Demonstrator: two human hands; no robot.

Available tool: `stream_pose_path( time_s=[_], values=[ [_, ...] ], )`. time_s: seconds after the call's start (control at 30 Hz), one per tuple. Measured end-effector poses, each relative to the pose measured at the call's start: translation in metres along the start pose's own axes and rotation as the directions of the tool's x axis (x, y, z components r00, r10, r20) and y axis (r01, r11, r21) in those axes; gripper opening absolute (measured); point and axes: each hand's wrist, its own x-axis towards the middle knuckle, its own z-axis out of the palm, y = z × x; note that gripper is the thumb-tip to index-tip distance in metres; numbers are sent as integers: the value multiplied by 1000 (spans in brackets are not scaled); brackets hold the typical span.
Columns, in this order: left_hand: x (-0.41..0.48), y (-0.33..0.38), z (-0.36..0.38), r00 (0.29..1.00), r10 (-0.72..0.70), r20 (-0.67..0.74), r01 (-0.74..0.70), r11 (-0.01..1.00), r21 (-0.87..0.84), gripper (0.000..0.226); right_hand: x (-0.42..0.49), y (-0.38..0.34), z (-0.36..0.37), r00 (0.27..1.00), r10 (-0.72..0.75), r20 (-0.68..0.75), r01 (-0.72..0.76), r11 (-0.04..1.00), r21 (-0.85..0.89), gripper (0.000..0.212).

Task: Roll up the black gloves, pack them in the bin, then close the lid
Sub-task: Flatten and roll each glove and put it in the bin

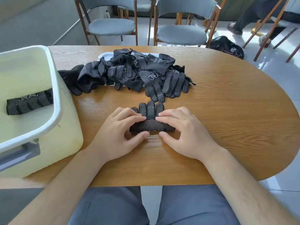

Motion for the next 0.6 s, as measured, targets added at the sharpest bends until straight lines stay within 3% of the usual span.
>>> stream_pose_path(
  time_s=[0.13,0.33,0.6],
  values=[
    [-2,1,-1,999,0,36,-3,997,76,58,4,-2,0,999,18,-30,-19,1000,-24,40],
    [1,-2,4,998,-37,51,33,997,73,48,7,-2,2,1000,16,10,-15,998,-65,41],
    [2,4,3,994,-95,52,96,995,-18,45,4,-1,-1,999,18,-33,-14,993,114,35]
  ],
)
